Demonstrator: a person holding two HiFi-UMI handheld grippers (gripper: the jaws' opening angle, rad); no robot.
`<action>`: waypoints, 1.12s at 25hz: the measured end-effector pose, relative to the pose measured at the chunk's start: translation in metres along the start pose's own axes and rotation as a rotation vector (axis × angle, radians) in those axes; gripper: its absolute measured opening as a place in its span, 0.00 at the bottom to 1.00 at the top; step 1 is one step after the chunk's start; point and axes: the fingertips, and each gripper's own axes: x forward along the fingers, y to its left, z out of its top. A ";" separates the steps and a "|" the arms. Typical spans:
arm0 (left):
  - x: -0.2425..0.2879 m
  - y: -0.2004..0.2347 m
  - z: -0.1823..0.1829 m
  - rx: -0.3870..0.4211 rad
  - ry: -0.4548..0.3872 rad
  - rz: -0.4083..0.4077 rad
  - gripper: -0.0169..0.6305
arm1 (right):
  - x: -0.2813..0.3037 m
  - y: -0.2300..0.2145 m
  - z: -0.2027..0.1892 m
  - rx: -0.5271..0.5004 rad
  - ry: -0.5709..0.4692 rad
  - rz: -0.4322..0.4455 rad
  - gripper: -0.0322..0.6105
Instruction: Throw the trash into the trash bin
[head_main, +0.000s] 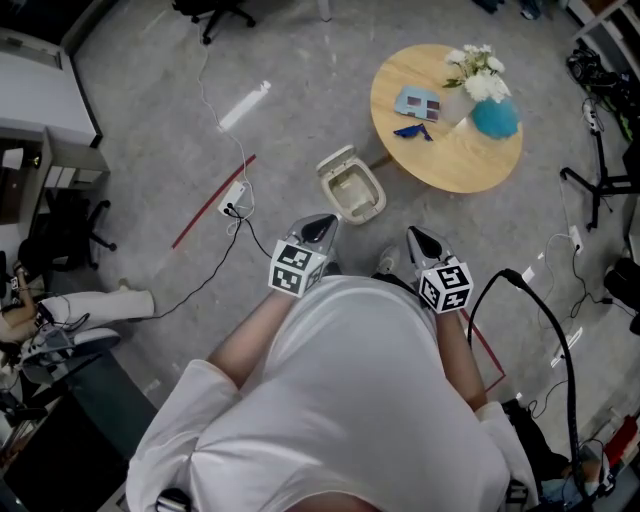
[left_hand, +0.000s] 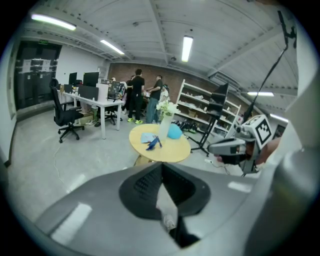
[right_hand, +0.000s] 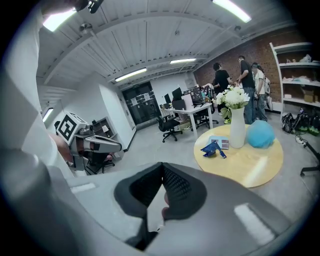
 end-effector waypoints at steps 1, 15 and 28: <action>0.000 0.001 0.000 -0.001 0.002 -0.002 0.03 | 0.000 0.000 0.000 0.002 -0.001 -0.003 0.05; 0.001 0.025 -0.001 0.000 0.032 -0.048 0.03 | 0.007 0.004 0.010 0.012 -0.012 -0.073 0.05; -0.021 0.078 -0.008 0.058 0.067 -0.095 0.03 | 0.039 0.009 0.023 0.049 -0.035 -0.177 0.05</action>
